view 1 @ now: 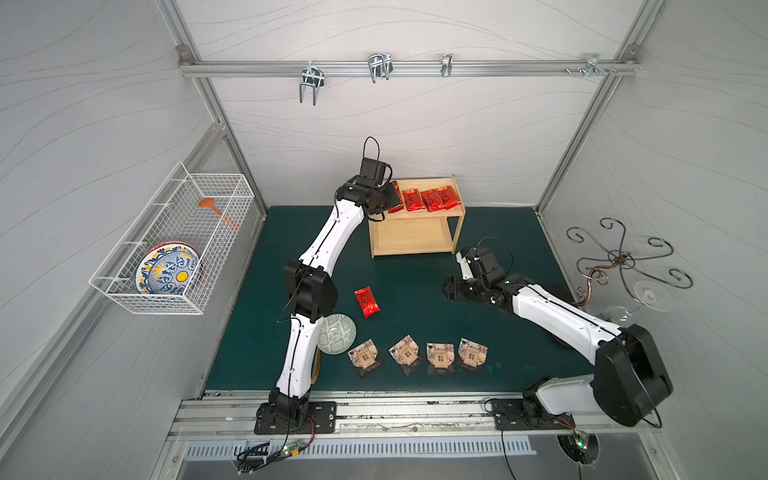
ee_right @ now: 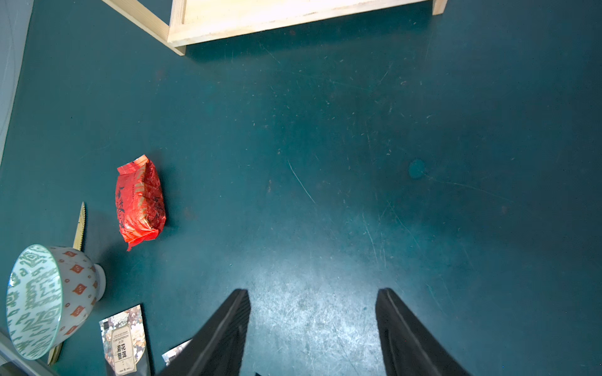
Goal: Place the tea bags on the shelf by color
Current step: Place the tea bag on the shelf.
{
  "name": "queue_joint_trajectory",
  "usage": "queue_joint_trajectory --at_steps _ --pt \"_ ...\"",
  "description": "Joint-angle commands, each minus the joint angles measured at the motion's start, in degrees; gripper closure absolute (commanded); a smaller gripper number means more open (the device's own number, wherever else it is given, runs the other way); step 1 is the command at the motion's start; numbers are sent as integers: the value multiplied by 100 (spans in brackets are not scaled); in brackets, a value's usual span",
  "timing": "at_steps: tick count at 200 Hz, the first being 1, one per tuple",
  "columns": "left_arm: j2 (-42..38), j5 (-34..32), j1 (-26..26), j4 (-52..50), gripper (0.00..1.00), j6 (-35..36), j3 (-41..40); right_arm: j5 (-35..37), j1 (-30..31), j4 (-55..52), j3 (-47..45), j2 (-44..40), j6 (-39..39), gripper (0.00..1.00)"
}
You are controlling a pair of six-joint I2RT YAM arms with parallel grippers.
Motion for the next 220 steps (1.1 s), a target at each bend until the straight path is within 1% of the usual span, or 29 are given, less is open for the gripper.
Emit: queue_joint_trajectory --at_steps 1,60,103,149,168,186,209,220 --pt "140 27 -56 156 52 -33 110 -52 -28 64 -49 -67 78 33" --pt "102 -177 -56 32 48 -63 84 -102 -28 99 -49 -21 96 33" --pt "59 -176 -91 59 42 -46 66 -97 -29 97 -22 -21 86 33" --pt "-70 -195 -131 3 41 -54 138 -18 -26 34 33 -61 58 33" --pt "-346 -429 -145 -150 41 -16 163 18 -27 -8 74 -87 43 33" --pt "-719 -860 -140 -385 39 52 109 9 -31 10 83 -126 33 33" --pt "-1190 -1381 -127 -695 38 65 -170 -72 -26 20 74 -195 58 33" --pt "-1442 -1536 -143 -866 38 -33 -482 -62 -27 16 50 -247 59 33"
